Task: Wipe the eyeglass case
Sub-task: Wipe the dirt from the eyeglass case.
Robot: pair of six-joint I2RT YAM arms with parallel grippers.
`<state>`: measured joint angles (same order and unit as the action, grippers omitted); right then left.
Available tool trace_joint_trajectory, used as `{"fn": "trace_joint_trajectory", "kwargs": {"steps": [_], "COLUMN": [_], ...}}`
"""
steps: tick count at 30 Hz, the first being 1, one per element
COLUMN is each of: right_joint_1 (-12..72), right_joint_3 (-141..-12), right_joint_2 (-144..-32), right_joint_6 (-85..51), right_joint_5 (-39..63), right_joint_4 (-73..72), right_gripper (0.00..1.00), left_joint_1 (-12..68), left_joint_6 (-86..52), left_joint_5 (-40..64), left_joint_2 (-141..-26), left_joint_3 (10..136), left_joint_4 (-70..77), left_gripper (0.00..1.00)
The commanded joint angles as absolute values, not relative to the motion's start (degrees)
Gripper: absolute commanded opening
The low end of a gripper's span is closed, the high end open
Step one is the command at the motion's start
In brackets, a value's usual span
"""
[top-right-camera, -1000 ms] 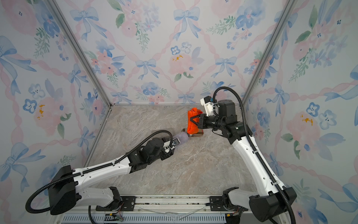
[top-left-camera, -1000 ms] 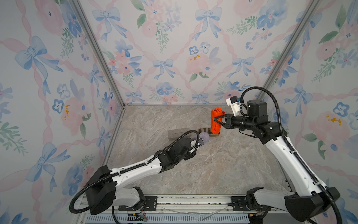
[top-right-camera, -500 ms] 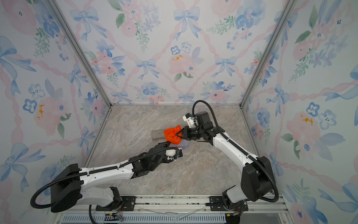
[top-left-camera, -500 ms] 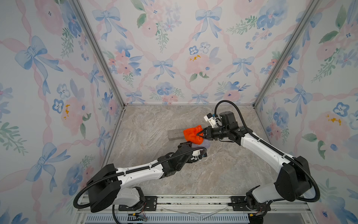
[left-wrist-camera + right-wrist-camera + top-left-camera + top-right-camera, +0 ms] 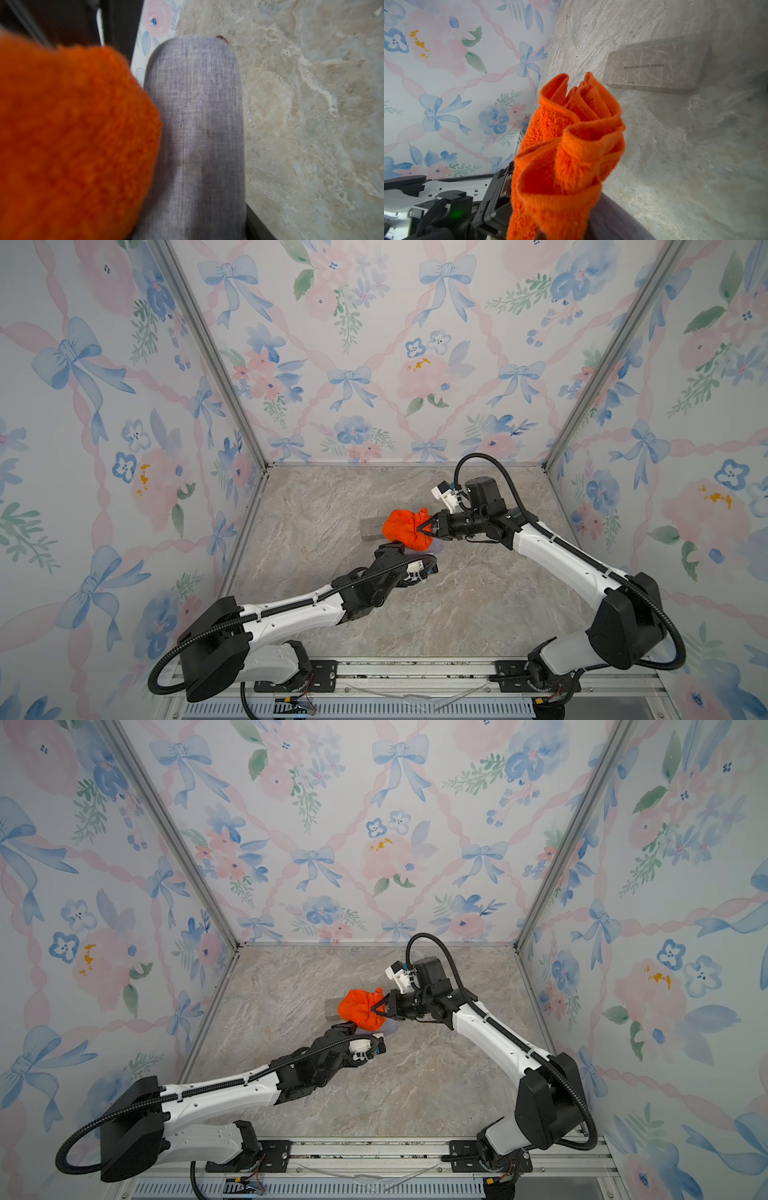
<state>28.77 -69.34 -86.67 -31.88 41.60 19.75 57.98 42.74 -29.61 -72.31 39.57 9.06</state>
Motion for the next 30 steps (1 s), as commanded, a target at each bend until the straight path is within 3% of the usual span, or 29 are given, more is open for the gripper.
{"fn": "trace_joint_trajectory", "kwargs": {"steps": [1, 11, 17, 22, 26, 30], "right_joint_1": [26.2, 13.5, 13.8, 25.1, 36.9, 41.5], "right_joint_3": [-69.2, -59.7, -59.2, -58.5, -60.3, -66.7], "right_joint_2": [-87.5, -71.5, -57.9, -51.3, -53.7, -61.1], "right_joint_6": [-28.1, -22.4, -22.7, -21.0, -16.6, -10.6], "right_joint_5": [42.2, 40.2, 37.9, 30.3, 25.1, 25.1], "right_joint_4": [27.3, 35.2, 32.8, 27.7, 24.4, 27.9], "right_gripper": [0.00, 0.00, 0.00, 0.00, 0.00, 0.00], "left_joint_1": [57.8, 57.5, 55.5, 47.9, 45.7, 42.5], "left_joint_6": [43.6, 38.6, 22.8, 6.3, 0.3, -2.9], "left_joint_5": [-31.4, -32.2, -21.7, 6.0, 19.2, 28.7], "left_joint_2": [-68.9, -65.6, -65.7, -66.5, -67.8, -68.3], "left_joint_3": [40.1, 40.2, 48.1, 54.5, 57.9, 59.7], "left_joint_4": [18.3, 11.4, -4.9, -11.4, -12.1, -12.3], "left_gripper": [0.11, 0.10, 0.10, 0.11, 0.11, 0.13]}}
